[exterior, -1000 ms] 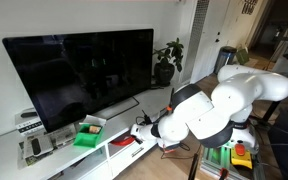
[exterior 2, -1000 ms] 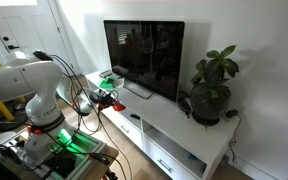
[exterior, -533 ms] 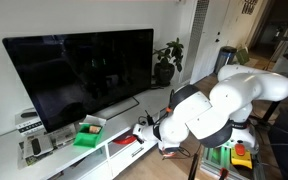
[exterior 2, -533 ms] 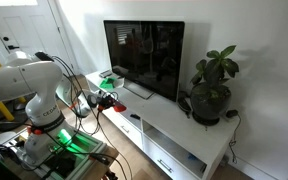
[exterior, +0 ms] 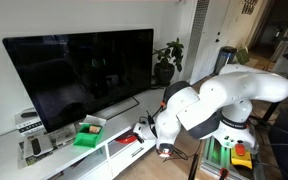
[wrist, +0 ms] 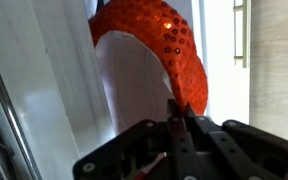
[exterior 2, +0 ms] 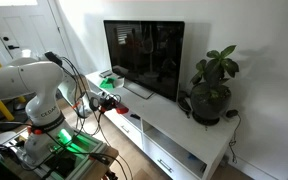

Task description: Place the orange hat in the middle shelf of the television stand

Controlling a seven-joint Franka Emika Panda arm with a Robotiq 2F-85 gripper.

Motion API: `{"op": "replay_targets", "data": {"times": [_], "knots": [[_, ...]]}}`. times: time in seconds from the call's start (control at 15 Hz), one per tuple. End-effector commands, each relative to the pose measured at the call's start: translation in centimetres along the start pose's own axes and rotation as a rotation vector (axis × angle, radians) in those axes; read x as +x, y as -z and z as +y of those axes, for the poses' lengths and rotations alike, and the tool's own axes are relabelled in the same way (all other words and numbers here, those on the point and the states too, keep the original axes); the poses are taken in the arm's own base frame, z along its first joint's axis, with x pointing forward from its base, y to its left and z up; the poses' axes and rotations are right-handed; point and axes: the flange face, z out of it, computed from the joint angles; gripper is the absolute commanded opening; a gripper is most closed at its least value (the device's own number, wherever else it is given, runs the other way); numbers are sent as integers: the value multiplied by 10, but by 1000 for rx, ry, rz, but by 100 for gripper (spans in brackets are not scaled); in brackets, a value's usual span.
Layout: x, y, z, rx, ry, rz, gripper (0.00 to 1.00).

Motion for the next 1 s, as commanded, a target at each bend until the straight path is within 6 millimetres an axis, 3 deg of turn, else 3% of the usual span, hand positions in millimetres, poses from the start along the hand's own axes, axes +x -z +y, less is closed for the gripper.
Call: {"op": "replay_targets", "data": {"times": [0.0, 0.27, 0.33, 0.4, 0.6, 0.93], "knots": [[5, -11, 6, -3, -13, 22, 1], [8, -19, 0, 32, 7, 31, 1], [8, -20, -1, 34, 5, 33, 9], [9, -21, -2, 39, 2, 40, 31], [9, -22, -3, 38, 8, 46, 40], [3, -24, 1, 18, 23, 43, 74]]}}
